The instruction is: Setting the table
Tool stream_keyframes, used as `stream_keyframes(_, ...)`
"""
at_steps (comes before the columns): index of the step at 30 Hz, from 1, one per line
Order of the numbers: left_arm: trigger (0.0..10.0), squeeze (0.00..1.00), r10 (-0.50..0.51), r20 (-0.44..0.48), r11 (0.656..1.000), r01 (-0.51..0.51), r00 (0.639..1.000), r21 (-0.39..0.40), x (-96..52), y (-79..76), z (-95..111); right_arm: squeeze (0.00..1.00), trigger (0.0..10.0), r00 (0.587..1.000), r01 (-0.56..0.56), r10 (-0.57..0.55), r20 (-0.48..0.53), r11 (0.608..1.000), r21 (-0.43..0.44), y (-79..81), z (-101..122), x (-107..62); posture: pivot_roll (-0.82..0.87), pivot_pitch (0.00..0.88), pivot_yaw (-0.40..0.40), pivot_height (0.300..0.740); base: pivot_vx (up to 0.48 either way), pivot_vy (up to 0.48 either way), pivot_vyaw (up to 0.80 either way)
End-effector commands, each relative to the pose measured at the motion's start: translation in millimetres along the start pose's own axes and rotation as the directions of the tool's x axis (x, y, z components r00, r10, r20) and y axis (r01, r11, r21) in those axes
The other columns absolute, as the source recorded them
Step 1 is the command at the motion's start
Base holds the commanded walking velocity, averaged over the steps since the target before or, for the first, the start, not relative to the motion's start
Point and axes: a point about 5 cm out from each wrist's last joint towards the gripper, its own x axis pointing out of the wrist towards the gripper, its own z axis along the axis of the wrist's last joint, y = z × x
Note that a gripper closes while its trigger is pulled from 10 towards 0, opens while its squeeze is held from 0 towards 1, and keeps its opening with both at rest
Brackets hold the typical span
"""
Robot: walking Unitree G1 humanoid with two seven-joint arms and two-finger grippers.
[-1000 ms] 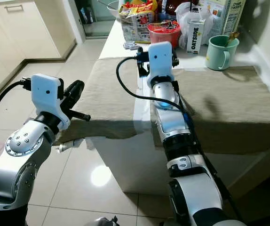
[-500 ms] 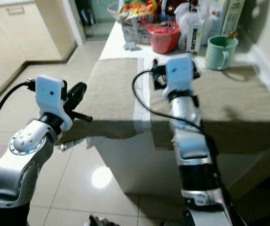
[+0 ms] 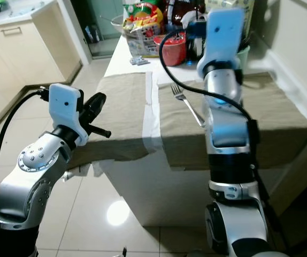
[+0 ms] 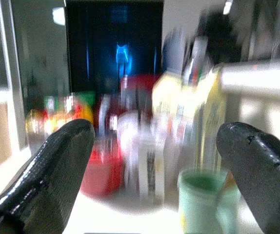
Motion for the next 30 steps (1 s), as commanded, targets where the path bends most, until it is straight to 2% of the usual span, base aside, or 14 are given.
stream_keyframes(1, 10.0, 0.00, -0.002, 0.003, 1.000, 0.002, 1.000, 0.013, -0.4, 3.0, 2, 0.00, 10.0, 0.999, -0.042, 0.042, -0.022, 0.999, 0.003, 13.2, -1, 4.1, -0.10, 0.006, 0.199, 0.740, 0.000, 0.000, 0.00)
stream_keyframes(4, 10.0, 0.00, 0.009, 0.001, 1.000, -0.009, 1.000, 0.020, -2.6, 6.8, 3, 0.00, 10.0, 0.988, -0.040, 0.045, -0.146, 0.999, 0.034, 21.0, -25, 7.0, -0.09, 0.014, 0.194, 0.740, 0.000, 0.000, 0.00)
stream_keyframes(7, 10.0, 0.00, 0.012, 0.001, 1.000, -0.012, 1.000, 0.018, -3.3, 7.0, 3, 0.00, 10.0, 0.984, -0.040, 0.046, -0.170, 0.998, 0.039, 22.5, -29, 7.3, -0.08, 0.018, 0.193, 0.740, 0.000, 0.000, 0.00)
stream_keyframes(10, 10.0, 0.00, 0.012, 0.001, 1.000, -0.012, 1.000, 0.015, -4.9, 5.9, 4, 0.00, 10.0, 0.964, -0.049, 0.061, -0.260, 0.997, 0.052, 29.1, -48, 7.8, -0.08, 0.030, 0.189, 0.740, 0.000, 0.000, 0.00)
stream_keyframes(13, 10.0, 0.00, 0.011, -0.001, 1.000, -0.011, 1.000, 0.014, -6.1, 4.7, 3, 0.00, 10.0, 0.950, -0.057, 0.072, -0.305, 0.997, 0.057, 32.7, -60, 7.1, -0.08, 0.033, 0.189, 0.740, 0.000, 0.000, 0.00)
stream_keyframes(21, 10.0, 0.00, 0.014, -0.003, 1.000, -0.014, 1.000, 0.013, -7.4, 4.5, 4, 0.00, 10.0, 0.919, -0.053, 0.076, -0.387, 0.996, 0.071, 38.5, -75, 6.0, -0.07, 0.038, 0.185, 0.740, 0.000, 0.000, 0.00)
stream_keyframes(23, 10.0, 0.00, 0.014, -0.003, 1.000, -0.014, 1.000, 0.014, -7.2, 4.6, 4, 0.00, 10.0, 0.897, -0.046, 0.075, -0.436, 0.996, 0.076, 38.8, -83, 5.0, -0.08, 0.040, 0.183, 0.740, 0.000, 0.000, 0.00)
stream_keyframes(30, 10.0, 0.00, 0.010, 0.000, 1.000, -0.010, 1.000, 0.016, -6.1, 3.5, 5, 0.00, 10.0, 0.854, -0.042, 0.093, -0.512, 0.993, 0.110, 36.6, -95, 0.5, -0.10, 0.034, 0.172, 0.740, 0.000, 0.000, 0.00)
